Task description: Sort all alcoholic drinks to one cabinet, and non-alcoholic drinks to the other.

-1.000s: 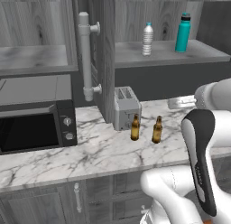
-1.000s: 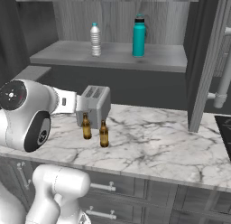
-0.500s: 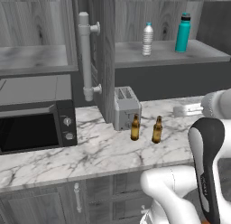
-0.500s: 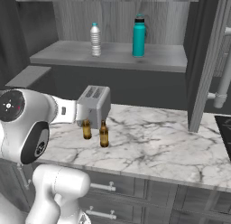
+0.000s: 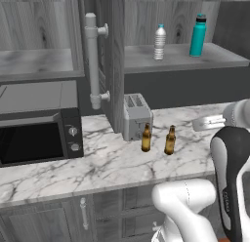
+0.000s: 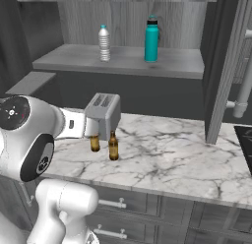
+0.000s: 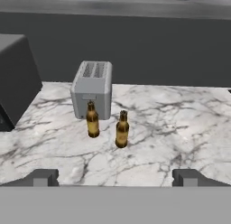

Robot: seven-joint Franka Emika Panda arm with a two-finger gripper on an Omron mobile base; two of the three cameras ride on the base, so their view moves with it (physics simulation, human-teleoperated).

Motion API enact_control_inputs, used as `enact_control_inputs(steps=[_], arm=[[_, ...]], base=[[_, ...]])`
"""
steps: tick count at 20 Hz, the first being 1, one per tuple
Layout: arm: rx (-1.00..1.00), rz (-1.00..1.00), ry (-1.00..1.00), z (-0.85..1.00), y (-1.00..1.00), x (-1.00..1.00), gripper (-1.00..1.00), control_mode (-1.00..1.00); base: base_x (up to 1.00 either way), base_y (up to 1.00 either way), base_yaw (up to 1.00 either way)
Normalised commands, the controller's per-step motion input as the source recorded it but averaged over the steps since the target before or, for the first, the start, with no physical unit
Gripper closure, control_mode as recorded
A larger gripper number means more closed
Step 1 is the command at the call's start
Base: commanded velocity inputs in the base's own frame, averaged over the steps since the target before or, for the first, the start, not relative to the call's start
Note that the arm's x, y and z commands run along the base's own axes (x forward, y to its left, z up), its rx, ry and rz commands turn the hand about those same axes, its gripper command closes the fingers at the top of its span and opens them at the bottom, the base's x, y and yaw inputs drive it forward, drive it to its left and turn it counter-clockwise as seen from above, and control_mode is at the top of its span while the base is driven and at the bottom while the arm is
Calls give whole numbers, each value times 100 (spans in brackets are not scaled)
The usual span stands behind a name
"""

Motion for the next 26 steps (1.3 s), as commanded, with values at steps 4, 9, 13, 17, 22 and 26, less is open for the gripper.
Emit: enact_control_inputs(steps=[4, 9, 13, 17, 22, 26], arm=[[0, 0, 5, -14, -2, -4, -100, -100], [0, 1, 3, -18, 0, 0, -100, -100], [0, 1, 4, -17, 0, 0, -100, -100], [0, 1, 11, -9, 0, 0, -100, -100], [0, 1, 9, -4, 0, 0, -100, -100], [0, 0, 4, -2, 0, 2, -100, -100]], base=[[0, 0, 0], [0, 0, 0], [0, 0, 0], [0, 0, 0], [0, 0, 0], [0, 0, 0]])
